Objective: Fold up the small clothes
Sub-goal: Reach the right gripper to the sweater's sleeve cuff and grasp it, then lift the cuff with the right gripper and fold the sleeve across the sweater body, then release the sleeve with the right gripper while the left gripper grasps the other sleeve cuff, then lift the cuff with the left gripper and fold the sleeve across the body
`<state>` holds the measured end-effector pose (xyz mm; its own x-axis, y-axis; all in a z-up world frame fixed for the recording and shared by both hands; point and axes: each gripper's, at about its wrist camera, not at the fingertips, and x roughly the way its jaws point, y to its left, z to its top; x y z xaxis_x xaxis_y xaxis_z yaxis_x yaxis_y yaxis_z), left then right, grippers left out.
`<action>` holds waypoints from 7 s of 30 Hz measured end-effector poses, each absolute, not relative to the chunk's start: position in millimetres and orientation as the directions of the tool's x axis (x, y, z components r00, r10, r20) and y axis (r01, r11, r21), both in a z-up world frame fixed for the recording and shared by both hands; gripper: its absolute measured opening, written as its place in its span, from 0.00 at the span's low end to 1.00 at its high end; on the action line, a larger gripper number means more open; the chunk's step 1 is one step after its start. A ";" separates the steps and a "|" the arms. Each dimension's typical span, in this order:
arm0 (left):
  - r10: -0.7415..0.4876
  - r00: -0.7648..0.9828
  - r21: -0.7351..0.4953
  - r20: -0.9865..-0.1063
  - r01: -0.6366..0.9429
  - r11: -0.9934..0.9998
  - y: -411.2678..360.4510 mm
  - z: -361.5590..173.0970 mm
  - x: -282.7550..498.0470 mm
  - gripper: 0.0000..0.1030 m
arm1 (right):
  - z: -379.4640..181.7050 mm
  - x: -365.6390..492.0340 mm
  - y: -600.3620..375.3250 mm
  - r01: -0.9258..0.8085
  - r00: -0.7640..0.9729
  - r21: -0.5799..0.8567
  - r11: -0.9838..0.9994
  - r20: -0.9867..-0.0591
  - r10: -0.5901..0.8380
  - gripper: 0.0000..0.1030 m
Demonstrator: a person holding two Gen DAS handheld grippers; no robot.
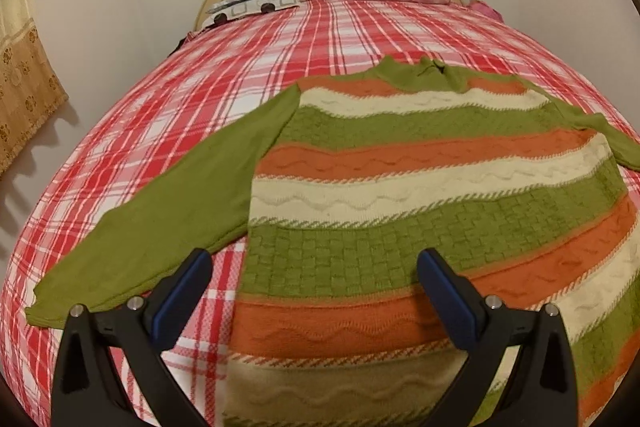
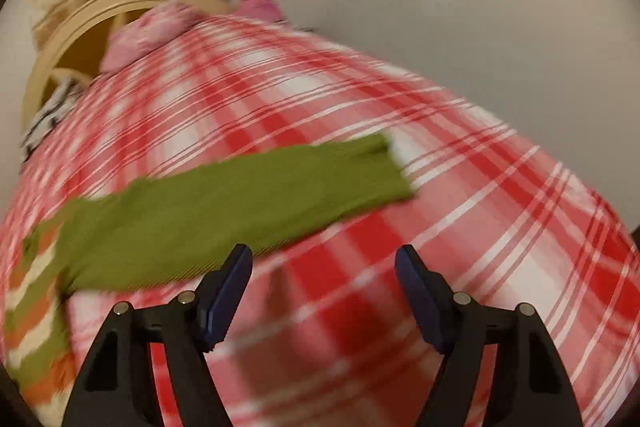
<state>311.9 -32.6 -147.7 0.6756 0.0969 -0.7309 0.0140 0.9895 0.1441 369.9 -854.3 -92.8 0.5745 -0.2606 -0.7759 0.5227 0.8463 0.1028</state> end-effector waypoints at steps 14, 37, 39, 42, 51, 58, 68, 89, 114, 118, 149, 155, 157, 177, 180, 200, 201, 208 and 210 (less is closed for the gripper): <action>0.088 0.662 0.123 -0.745 0.007 0.992 -31.1 -160.4 318.9 1.00 | -112.9 413.9 -904.4 0.555 0.577 0.285 0.781 -0.809 -0.115 0.40; 0.038 0.684 0.051 -0.728 -0.001 0.999 -13.9 -151.0 301.7 1.00 | 8.7 455.2 -752.5 0.217 0.733 0.264 0.940 -0.679 0.021 0.09; 0.033 0.686 0.042 -0.727 -0.003 0.999 -11.0 -149.9 300.2 1.00 | 19.0 461.3 -731.7 0.178 0.740 0.256 0.950 -0.672 0.043 0.09; 0.029 0.693 0.031 -0.721 -0.011 0.999 -4.0 -147.1 299.1 1.00 | 31.7 469.0 -700.4 0.123 0.747 0.245 0.962 -0.661 0.073 0.09; 0.036 0.698 0.011 -0.716 -0.040 0.999 18.8 -148.4 298.0 1.00 | 58.6 487.2 -616.3 -0.024 0.758 0.225 0.974 -0.632 0.164 0.09; 0.019 0.692 -0.016 -0.721 -0.044 0.999 30.5 -154.1 295.7 1.00 | 76.1 496.3 -549.2 -0.147 0.747 0.210 0.967 -0.617 0.248 0.09; 0.029 0.702 -0.032 -0.712 -0.074 0.997 51.0 -152.3 292.8 1.00 | 76.1 505.2 -453.3 -0.292 0.707 0.190 0.937 -0.617 0.346 0.09; 0.031 0.683 -0.058 -0.730 -0.106 0.993 68.4 -163.3 288.1 1.00 | -72.1 496.0 -304.5 -0.362 0.506 0.320 0.875 -0.721 0.473 0.09; 0.035 0.677 -0.082 -0.735 -0.139 0.987 83.2 -164.5 286.6 1.00 | -108.0 458.2 -276.8 -0.524 0.308 0.335 0.783 -0.782 0.541 0.61; 0.087 0.680 -0.054 -0.728 -0.184 0.981 100.1 -158.8 282.2 1.00 | -108.3 462.5 -300.6 -0.461 0.349 0.325 0.826 -0.789 0.505 0.61; 0.276 0.534 -0.131 -0.799 -0.603 0.787 306.7 -181.8 232.1 0.77 | -127.2 386.3 -244.5 -0.659 0.404 0.088 0.747 -0.796 0.450 0.62; 0.217 0.571 -0.217 -0.792 -0.595 0.774 305.9 -181.4 230.7 0.76 | -128.2 386.6 -244.2 -0.660 0.415 0.069 0.748 -0.797 0.440 0.63; 0.208 0.585 -0.240 -0.784 -0.595 0.767 307.6 -181.2 229.9 0.76 | -127.9 386.4 -244.4 -0.660 0.415 0.071 0.748 -0.796 0.441 0.64; 0.083 0.694 -0.391 -0.715 -0.496 0.775 303.6 -170.1 237.3 0.06 | -129.7 386.7 -246.4 -0.656 0.430 0.075 0.751 -0.781 0.453 0.64; 0.101 0.701 -0.377 -0.706 -0.493 0.784 302.3 -164.2 240.6 0.05 | -129.5 386.4 -246.6 -0.655 0.429 0.079 0.751 -0.780 0.456 0.64; -0.017 0.865 -0.384 -0.502 -0.206 0.900 225.6 -55.8 290.6 0.05 | -60.6 371.8 -367.4 -0.509 0.459 0.299 0.807 -0.699 0.549 0.66; -0.025 0.869 -0.381 -0.494 -0.190 0.905 219.8 -51.6 293.4 0.05 | -60.2 366.1 -374.0 -0.507 0.463 0.302 0.807 -0.695 0.550 0.66; -0.082 0.904 -0.362 -0.420 -0.084 0.928 180.1 -13.3 312.3 0.05 | -56.6 332.1 -399.1 -0.512 0.510 0.253 0.821 -0.680 0.527 0.66; -0.100 0.914 -0.353 -0.392 -0.049 0.934 168.2 -0.3 317.5 0.05 | -53.8 325.6 -407.4 -0.512 0.518 0.264 0.818 -0.665 0.539 0.66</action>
<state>317.5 168.2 -0.3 0.9143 -0.1003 -0.3924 -0.0491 0.9343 -0.3532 325.6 -407.4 -53.8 0.5177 0.5388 -0.6646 -0.5117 0.8175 0.2643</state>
